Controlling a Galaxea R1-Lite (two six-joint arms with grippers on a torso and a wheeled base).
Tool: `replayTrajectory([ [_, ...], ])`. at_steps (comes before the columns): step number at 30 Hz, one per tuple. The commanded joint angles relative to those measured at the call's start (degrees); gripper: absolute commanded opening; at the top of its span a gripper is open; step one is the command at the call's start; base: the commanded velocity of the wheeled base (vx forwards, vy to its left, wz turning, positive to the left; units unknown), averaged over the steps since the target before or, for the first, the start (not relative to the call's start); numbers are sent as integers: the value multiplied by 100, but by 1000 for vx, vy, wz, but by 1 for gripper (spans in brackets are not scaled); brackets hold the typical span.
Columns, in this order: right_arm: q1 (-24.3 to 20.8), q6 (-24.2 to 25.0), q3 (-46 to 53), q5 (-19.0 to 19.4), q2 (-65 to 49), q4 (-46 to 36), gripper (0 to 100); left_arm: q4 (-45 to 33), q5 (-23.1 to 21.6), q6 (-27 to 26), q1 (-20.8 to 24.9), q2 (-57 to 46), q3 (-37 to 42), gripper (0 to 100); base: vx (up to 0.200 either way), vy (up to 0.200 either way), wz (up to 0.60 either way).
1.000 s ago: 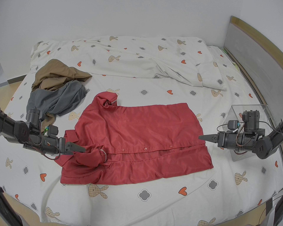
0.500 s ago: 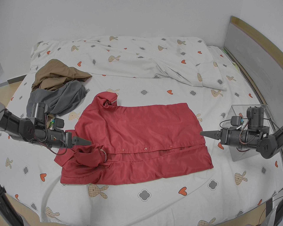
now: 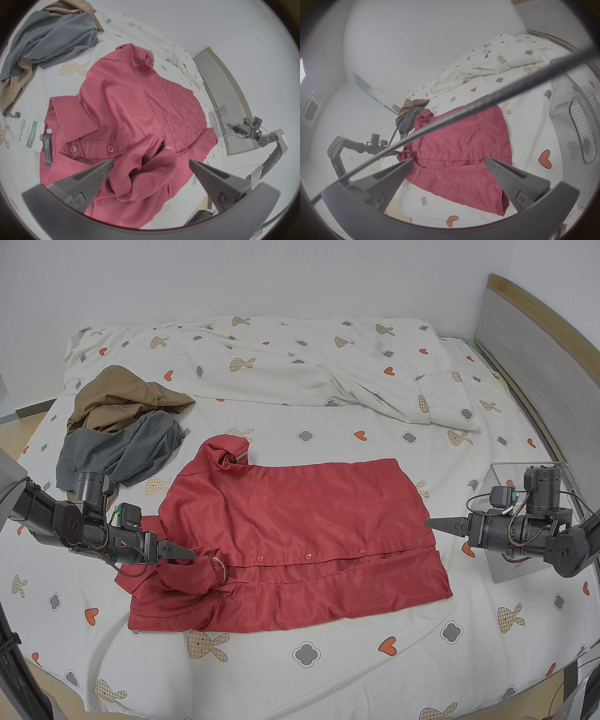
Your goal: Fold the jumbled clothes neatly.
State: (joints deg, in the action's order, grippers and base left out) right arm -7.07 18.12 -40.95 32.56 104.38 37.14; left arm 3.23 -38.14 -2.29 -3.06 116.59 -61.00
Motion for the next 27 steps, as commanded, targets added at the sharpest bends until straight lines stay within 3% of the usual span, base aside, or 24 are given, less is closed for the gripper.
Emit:
replayTrajectory([
  [1, -5, -1, -1, 5, -5, 3, 100, 46, 9, 1, -28, 224, 1, 100, 0, 0, 0],
  [10, -14, -1, -1, 5, -5, 3, 100, 64, 18, 1, -37, 320, 27, 100, 0, 0, 0],
  [11, -22, -1, -1, 5, -5, 12, 100, 64, 26, 1, -37, 320, 27, 0, 0, 0, 0],
  [27, -49, 8, -10, 5, 4, 3, 100, 64, 26, 1, -37, 22, -43, 0, 0, 0, 0],
])
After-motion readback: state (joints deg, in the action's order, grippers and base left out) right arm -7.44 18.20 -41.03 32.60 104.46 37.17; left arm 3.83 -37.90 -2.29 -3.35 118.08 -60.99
